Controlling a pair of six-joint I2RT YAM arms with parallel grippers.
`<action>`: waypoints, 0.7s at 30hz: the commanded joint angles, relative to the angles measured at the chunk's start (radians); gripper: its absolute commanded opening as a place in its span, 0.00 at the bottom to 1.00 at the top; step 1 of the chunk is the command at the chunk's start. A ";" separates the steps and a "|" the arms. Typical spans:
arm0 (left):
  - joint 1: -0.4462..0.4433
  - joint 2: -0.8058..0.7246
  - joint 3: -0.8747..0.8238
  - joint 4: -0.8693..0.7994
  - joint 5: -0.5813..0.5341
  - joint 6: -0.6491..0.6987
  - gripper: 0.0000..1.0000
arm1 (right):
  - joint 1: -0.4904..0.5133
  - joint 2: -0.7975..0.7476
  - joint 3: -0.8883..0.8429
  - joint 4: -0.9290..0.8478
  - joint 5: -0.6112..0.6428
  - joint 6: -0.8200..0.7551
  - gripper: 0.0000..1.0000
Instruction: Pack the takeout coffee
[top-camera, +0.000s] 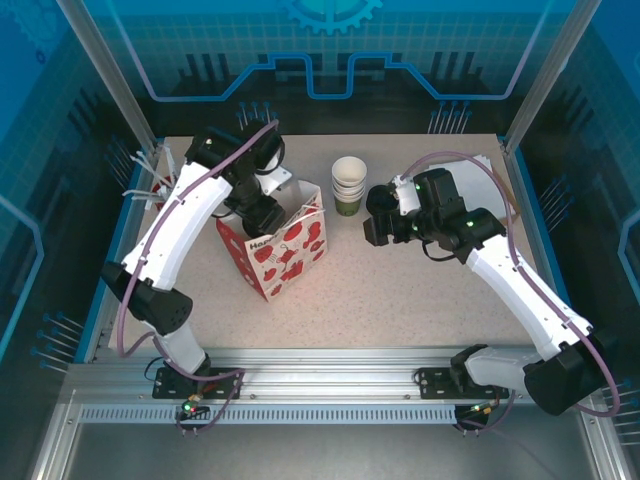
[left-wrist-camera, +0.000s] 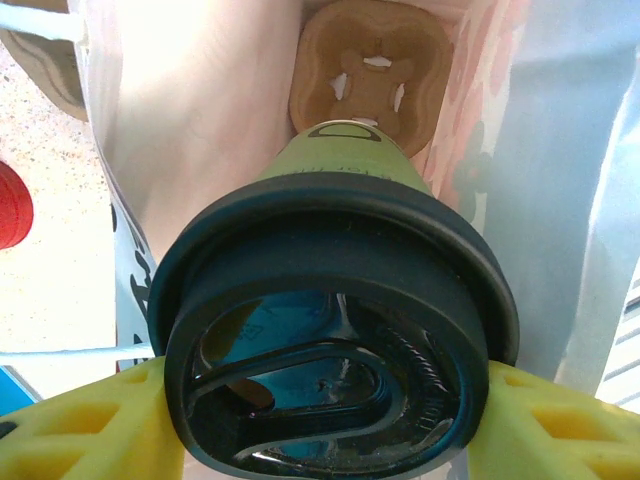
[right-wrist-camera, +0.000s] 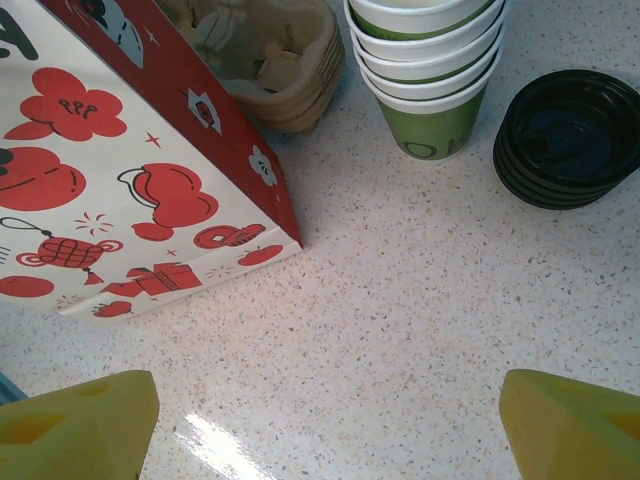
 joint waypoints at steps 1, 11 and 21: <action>0.002 0.000 0.022 -0.067 0.018 0.014 0.46 | 0.013 0.002 -0.018 0.012 0.010 0.010 0.90; -0.020 -0.098 0.045 -0.069 0.036 0.012 0.46 | 0.018 0.019 -0.015 0.016 0.008 0.014 0.90; -0.023 -0.067 -0.041 -0.064 0.004 0.040 0.47 | 0.032 0.031 -0.016 0.022 0.012 0.016 0.90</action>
